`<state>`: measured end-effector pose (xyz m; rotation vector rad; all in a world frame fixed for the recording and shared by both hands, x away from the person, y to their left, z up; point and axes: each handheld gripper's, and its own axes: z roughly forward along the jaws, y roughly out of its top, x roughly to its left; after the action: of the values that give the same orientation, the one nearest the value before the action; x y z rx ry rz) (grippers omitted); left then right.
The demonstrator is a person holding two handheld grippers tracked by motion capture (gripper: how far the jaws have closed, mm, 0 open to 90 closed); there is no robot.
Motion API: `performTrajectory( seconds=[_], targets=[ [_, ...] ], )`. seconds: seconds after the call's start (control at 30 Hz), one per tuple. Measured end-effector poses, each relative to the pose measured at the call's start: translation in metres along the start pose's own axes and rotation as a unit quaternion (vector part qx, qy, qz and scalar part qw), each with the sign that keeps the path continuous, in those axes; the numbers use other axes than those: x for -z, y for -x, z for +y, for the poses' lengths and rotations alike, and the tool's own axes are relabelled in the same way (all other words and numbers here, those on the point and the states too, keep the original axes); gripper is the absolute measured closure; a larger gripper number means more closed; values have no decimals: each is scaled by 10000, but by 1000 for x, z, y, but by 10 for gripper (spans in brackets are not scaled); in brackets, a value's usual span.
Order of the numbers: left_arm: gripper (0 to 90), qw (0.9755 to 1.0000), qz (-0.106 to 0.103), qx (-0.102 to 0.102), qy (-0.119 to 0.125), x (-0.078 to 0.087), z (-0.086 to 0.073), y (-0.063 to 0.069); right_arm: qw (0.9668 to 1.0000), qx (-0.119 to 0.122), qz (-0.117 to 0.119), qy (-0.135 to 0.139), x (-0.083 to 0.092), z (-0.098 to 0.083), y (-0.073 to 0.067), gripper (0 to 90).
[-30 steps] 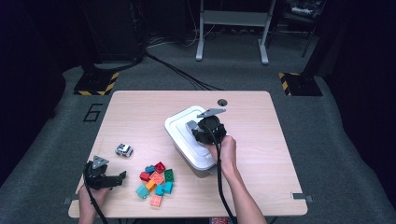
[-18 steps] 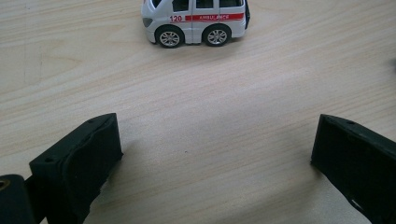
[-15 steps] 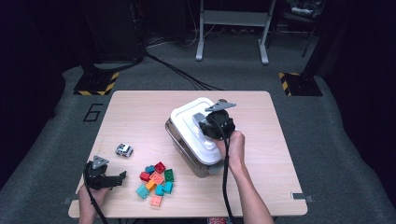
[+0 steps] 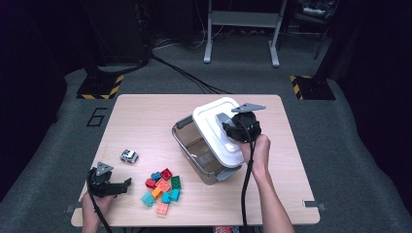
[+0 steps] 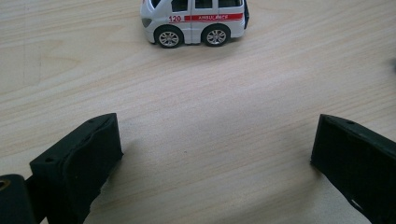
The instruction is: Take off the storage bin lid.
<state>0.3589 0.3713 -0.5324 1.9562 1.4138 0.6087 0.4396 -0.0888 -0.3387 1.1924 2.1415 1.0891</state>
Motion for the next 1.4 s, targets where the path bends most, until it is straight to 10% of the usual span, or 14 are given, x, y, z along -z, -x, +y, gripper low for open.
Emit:
performTrajectory(
  seconds=[0.73, 1.4],
  targets=[
    [14, 10000, 2, -5, 11, 0, 0, 0, 9970, -361, -675, 94, 38, -18, 60, 670],
    [13, 10000, 1, -3, 11, 0, 0, 0, 9847, -896, -1495, 56, 55, -53, 113, 669]
  ],
)
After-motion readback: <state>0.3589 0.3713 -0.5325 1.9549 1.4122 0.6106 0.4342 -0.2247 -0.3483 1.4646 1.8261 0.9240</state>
